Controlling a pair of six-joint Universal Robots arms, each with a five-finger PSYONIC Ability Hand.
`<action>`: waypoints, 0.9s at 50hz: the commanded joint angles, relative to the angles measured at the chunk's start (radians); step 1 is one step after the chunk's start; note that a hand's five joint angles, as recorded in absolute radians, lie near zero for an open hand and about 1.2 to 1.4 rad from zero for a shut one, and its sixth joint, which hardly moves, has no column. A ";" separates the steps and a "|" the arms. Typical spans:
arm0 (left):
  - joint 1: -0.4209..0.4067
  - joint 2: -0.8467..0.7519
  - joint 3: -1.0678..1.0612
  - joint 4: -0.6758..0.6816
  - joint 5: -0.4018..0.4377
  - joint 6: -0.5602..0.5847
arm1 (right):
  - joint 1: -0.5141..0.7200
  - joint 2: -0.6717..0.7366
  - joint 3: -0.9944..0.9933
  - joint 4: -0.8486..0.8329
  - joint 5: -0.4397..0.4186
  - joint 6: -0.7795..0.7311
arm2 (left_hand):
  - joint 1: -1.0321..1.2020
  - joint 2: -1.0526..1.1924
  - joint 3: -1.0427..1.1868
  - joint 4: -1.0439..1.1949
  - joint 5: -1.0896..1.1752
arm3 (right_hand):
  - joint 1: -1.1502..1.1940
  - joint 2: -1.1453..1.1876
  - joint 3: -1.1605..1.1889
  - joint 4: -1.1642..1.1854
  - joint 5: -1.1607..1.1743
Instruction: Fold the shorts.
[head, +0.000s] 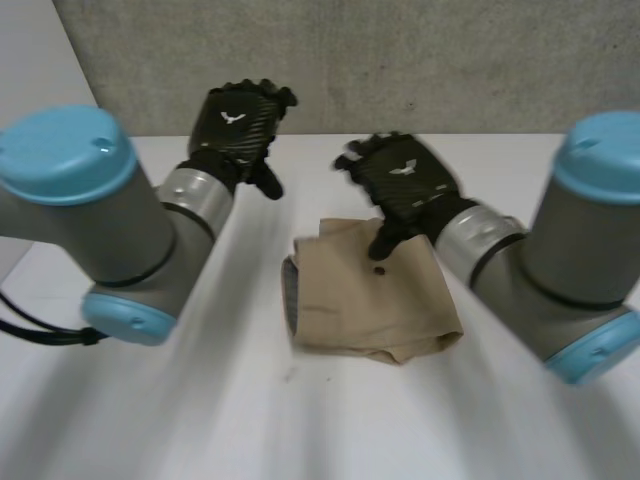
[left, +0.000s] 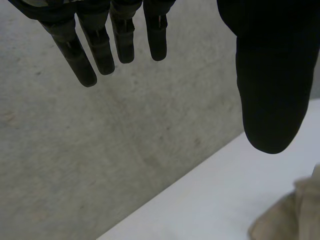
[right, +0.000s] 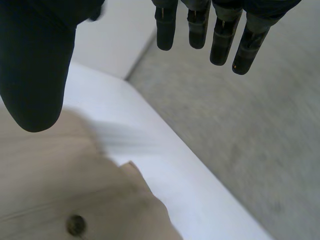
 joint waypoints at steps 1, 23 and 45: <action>-0.110 -0.120 0.092 -0.005 -0.074 -0.031 | -0.136 -0.005 0.025 0.118 0.017 0.186 | -0.019 -0.002 -0.009 -0.001 0.011 | -0.028 -0.039 -0.038 -0.056 -0.068; -0.129 -0.418 0.147 -0.246 -0.183 0.024 | -0.173 0.340 -0.087 0.184 0.020 0.091 | -0.022 -0.005 -0.011 -0.004 0.008 | -0.028 -0.039 -0.038 -0.056 -0.068; -0.098 -0.094 0.129 -0.205 -0.179 0.153 | -0.184 0.043 -0.110 0.071 0.181 0.039 | -0.130 -0.113 -0.120 -0.112 -0.101 | -0.028 -0.039 -0.038 -0.056 -0.068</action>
